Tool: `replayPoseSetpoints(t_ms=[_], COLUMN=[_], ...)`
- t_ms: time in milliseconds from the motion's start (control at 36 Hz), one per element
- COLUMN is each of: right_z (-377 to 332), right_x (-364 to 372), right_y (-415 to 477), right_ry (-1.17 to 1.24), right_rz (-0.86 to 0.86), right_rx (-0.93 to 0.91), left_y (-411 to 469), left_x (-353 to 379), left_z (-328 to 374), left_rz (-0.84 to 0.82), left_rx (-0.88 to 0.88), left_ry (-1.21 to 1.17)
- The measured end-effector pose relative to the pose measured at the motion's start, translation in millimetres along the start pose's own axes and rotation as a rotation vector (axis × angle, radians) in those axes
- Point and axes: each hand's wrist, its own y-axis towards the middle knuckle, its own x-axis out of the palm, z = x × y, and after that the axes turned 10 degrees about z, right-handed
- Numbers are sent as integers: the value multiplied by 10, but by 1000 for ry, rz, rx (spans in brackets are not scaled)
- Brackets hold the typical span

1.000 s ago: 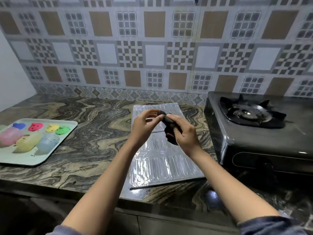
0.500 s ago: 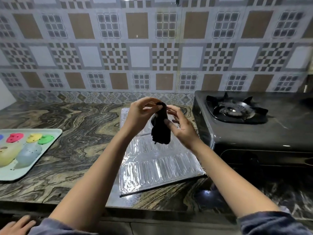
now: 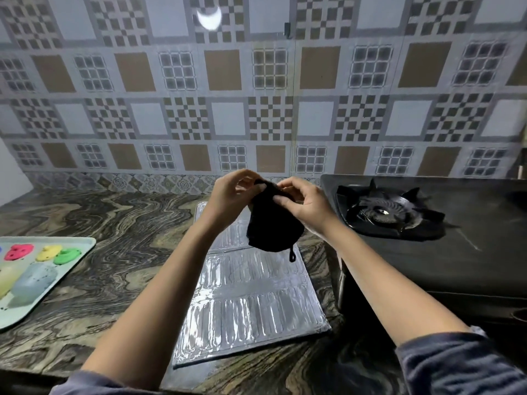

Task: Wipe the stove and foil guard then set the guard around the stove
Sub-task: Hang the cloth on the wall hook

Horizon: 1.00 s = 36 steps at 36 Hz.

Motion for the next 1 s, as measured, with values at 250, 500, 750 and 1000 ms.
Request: replayPoseSetpoints(t_ms=[250,500,750,1000], right_z=[163,372,594,443], right_x=[-441,-791,-890,-826], right_y=[408,753,1296,2246], right_ry=[-105,-174,-190,-158], right_rz=[96,174,173,300], right_rx=[-145,-162,11,-32], left_y=[211,438,1143,2178], left_x=[397,906,1073,970], left_z=[5,-117,-144,-92], left_rz=[-19,-23,75,179], left_rx=[81,-87,46,144], left_ry=[163,-54,9,24])
